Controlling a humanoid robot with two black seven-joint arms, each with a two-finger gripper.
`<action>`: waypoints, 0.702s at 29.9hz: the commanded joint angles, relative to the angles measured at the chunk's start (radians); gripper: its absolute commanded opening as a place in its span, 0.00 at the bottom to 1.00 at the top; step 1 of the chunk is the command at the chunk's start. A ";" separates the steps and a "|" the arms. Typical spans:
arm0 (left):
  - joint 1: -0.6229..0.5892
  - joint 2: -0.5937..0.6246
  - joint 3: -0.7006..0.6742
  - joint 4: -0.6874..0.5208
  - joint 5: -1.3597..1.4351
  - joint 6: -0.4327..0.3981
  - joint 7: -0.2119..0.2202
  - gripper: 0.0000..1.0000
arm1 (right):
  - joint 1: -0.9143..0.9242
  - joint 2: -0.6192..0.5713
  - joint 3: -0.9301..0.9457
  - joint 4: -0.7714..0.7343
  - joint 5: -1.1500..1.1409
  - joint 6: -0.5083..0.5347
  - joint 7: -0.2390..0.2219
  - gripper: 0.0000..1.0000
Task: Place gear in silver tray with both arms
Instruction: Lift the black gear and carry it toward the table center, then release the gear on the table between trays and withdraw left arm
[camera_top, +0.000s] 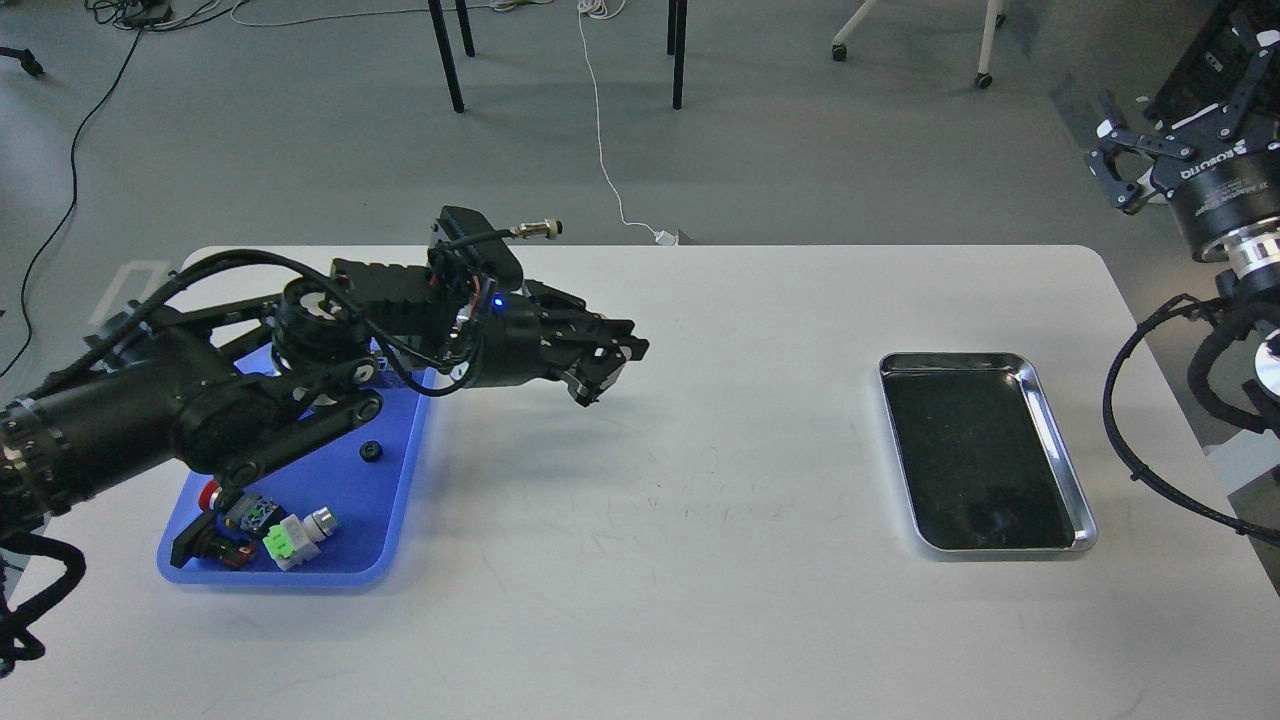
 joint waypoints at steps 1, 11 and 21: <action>0.002 -0.091 0.045 0.064 -0.001 0.001 0.003 0.15 | -0.099 -0.097 -0.019 0.087 -0.004 0.000 -0.001 0.99; 0.005 -0.370 0.177 0.354 -0.002 0.076 -0.005 0.16 | -0.227 -0.200 -0.003 0.140 -0.001 0.000 0.018 0.99; 0.027 -0.370 0.268 0.425 -0.014 0.156 -0.003 0.20 | -0.221 -0.193 0.005 0.141 -0.004 0.000 0.018 0.99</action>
